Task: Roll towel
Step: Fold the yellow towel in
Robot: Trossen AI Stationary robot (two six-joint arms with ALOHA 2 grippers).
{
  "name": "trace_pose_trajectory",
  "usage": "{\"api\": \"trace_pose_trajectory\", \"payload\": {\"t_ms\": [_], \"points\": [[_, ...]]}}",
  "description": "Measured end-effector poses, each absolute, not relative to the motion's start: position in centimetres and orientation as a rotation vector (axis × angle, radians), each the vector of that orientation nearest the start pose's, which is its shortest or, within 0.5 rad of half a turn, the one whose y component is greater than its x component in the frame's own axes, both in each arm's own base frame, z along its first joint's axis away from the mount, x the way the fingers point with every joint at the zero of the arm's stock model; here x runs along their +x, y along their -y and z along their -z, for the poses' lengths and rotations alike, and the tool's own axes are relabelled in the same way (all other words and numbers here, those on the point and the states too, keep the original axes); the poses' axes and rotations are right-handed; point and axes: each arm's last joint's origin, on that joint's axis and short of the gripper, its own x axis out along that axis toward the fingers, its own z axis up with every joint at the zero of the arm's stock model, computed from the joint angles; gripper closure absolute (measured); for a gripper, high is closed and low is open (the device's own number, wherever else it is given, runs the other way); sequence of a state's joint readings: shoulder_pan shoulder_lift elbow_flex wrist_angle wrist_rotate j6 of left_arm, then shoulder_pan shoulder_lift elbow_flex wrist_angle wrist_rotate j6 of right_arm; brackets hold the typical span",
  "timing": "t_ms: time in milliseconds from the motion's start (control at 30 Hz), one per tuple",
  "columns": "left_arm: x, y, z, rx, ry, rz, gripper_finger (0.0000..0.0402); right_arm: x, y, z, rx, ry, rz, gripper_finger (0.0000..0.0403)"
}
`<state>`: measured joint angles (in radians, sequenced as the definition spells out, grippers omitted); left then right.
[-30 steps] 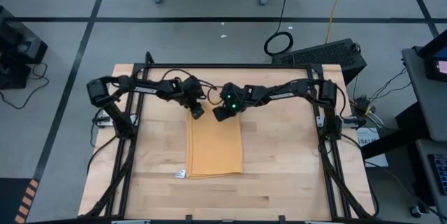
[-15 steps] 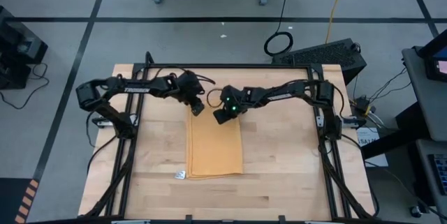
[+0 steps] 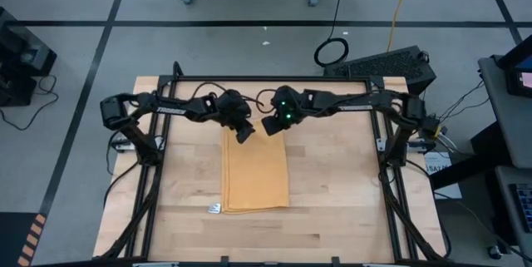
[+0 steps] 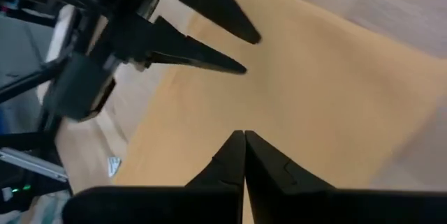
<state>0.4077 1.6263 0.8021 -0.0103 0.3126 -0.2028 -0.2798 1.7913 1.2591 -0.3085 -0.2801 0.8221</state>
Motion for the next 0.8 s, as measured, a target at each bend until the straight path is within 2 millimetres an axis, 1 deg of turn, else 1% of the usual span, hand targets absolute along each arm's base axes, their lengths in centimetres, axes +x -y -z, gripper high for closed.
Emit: {"api": "trace_pose_trajectory", "payload": {"t_ms": [167,267,367,500,567,667,800], "points": [[29.2,-11.3,-14.4,-0.427,-0.815,-0.219,0.0272,35.0,8.8,-23.8,0.987,-0.828,0.408,0.0403],[29.3,-11.4,-13.1,-0.416,-0.862,-0.217,0.0272,33.8,7.9,-25.4,0.971,-0.824,0.457,0.0403],[29.4,-11.5,-11.7,-0.427,-0.899,-0.220,0.0272,33.0,6.8,-27.0,0.961,-0.785,0.489,0.0403],[29.7,-11.7,-11.2,-0.421,-0.893,-0.215,0.0272,32.3,5.2,-28.8,0.948,-0.723,0.484,0.0403],[29.7,-11.7,-11.5,-0.414,-0.890,-0.212,0.0272,32.0,4.2,-29.4,0.940,-0.714,0.458,0.0403],[29.2,-11.5,-12.7,-0.406,-0.902,-0.212,0.0272,31.6,2.7,-30.1,0.902,-0.726,0.393,0.0403],[28.4,-11.1,-16.1,-0.396,-0.859,-0.211,0.0272,30.4,1.2,-31.2,0.810,-0.755,0.314,0.0403]]}}
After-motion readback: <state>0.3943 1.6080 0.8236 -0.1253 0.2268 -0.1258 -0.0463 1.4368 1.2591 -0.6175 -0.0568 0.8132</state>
